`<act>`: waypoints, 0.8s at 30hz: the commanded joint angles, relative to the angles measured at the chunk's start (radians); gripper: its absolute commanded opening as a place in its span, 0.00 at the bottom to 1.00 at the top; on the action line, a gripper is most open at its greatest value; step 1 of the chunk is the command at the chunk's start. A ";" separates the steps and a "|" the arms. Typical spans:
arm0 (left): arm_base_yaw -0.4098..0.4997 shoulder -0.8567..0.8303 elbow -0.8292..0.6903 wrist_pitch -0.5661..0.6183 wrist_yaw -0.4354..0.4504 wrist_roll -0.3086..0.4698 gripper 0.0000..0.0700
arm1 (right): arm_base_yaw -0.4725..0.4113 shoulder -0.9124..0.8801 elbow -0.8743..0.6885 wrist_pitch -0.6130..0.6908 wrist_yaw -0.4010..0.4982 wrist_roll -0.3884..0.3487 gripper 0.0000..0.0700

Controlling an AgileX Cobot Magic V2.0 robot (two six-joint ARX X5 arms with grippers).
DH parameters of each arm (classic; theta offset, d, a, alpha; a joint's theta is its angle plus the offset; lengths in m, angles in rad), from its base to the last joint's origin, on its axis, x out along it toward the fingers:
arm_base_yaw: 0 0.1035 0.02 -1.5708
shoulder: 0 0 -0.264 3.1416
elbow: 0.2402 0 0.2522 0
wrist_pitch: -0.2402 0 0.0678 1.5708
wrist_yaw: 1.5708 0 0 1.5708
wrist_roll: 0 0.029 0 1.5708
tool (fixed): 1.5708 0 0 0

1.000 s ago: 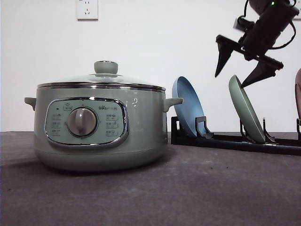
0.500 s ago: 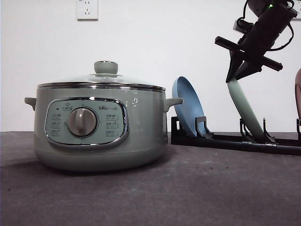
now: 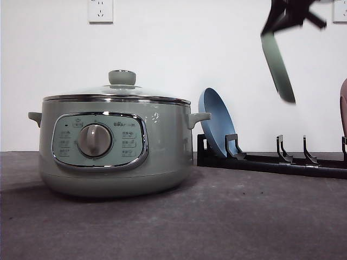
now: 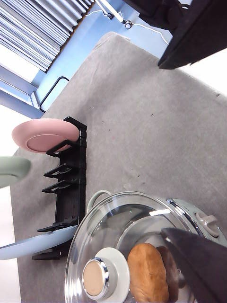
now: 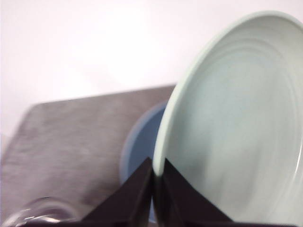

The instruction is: Transfer potato from steamer to green plate

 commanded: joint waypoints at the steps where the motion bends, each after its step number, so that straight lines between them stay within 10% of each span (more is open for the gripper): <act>1: -0.003 0.006 0.024 0.008 0.006 0.016 1.00 | 0.004 -0.031 0.034 -0.003 -0.028 0.001 0.00; 9: -0.003 0.006 0.024 0.006 0.005 0.020 1.00 | 0.040 -0.237 0.035 -0.267 -0.073 -0.189 0.00; 24: -0.004 0.050 0.024 0.005 0.005 0.030 1.00 | 0.422 -0.490 0.030 -0.653 0.288 -0.394 0.00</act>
